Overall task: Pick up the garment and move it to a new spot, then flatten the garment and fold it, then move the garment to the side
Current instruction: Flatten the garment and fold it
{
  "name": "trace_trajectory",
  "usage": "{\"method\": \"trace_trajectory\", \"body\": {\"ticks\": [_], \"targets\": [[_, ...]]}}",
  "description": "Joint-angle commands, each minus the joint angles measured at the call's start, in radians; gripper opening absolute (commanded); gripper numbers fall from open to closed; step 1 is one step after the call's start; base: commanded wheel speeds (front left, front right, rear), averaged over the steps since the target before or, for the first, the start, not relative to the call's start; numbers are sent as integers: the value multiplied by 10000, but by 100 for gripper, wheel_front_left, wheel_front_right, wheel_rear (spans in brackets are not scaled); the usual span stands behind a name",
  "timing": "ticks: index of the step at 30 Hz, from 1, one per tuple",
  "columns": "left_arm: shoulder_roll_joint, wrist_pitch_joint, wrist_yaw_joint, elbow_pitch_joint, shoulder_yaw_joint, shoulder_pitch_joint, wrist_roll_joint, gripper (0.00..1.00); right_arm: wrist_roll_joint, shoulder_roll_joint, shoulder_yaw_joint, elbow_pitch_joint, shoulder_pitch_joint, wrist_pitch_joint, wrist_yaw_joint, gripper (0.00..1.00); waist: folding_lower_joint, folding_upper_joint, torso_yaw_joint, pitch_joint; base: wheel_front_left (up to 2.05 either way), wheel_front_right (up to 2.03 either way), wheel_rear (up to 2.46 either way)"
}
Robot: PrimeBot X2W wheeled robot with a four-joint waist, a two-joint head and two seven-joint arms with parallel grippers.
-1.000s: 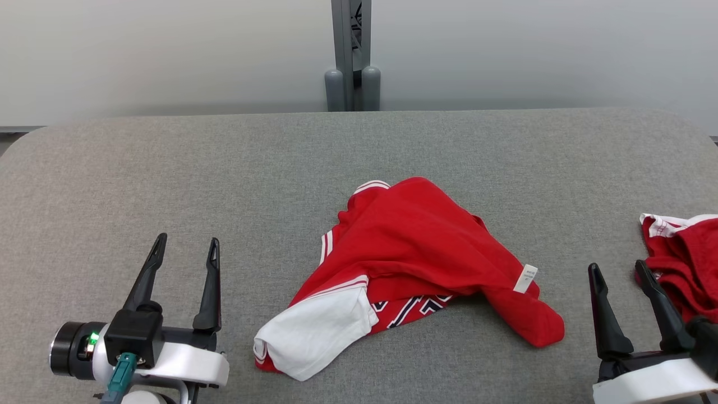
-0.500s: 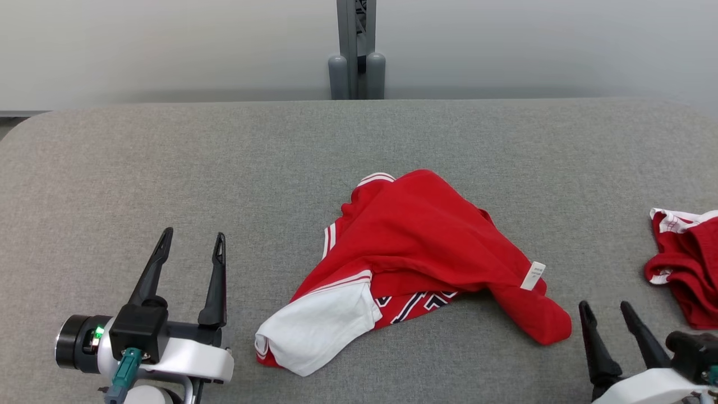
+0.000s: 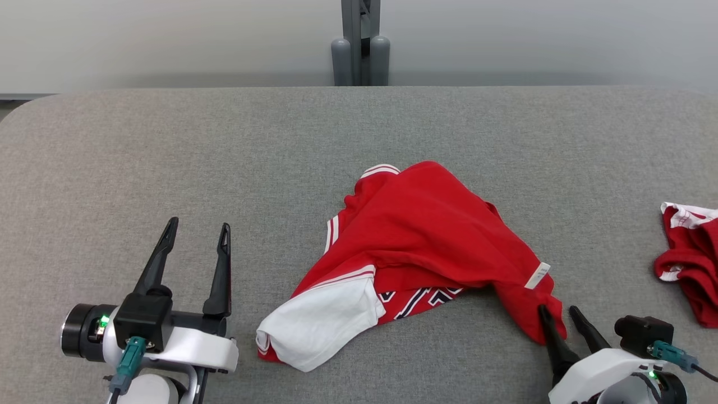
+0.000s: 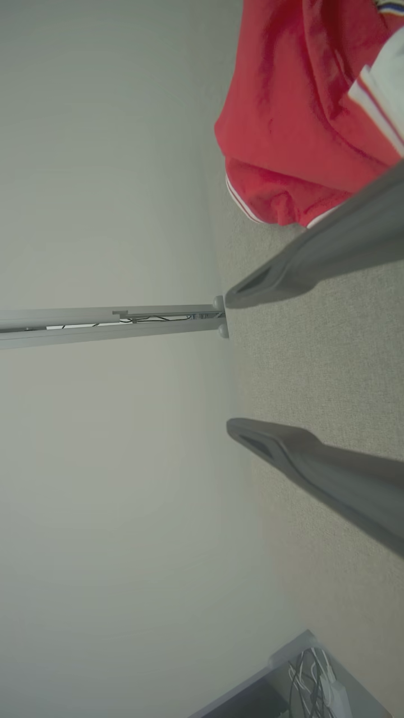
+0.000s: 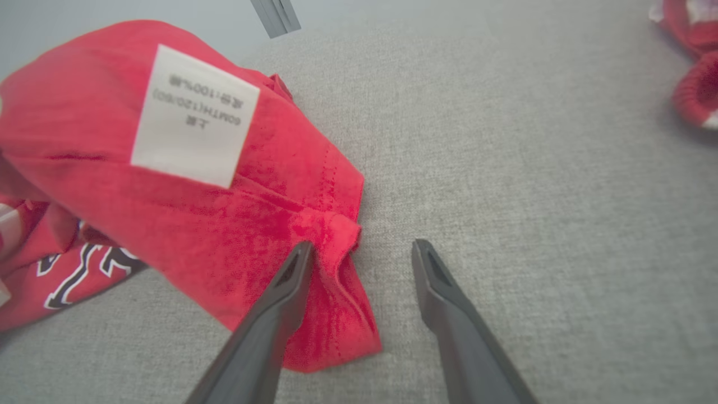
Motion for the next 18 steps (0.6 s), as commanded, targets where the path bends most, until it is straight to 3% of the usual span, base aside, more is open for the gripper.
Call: {"method": "trace_trajectory", "body": {"ticks": [1,2,9,14,18], "targets": [[38,-64,-44,39,-12,-149,-42,100,90,-180,80,162,-189,-175,8,18,0,0,53,22,0,0,0],[35,-69,-56,48,-29,-197,-41,100,186,-209,213,265,-300,-293,8,0,0,0,82,40,0,0,0],[63,-84,18,6,28,-241,-71,100,-130,-767,455,-277,-991,-1444,8,0,0,0,74,212,0,0,0],[82,-102,35,-58,69,-335,-77,100,-1596,-1175,500,-2256,-1661,-1659,8,0,0,0,-129,399,0,0,0],[37,-114,-63,-33,-47,-540,-19,100,-2772,-1847,1503,-3957,-1281,-1645,7,0,0,0,-142,551,0,0,0]]}}
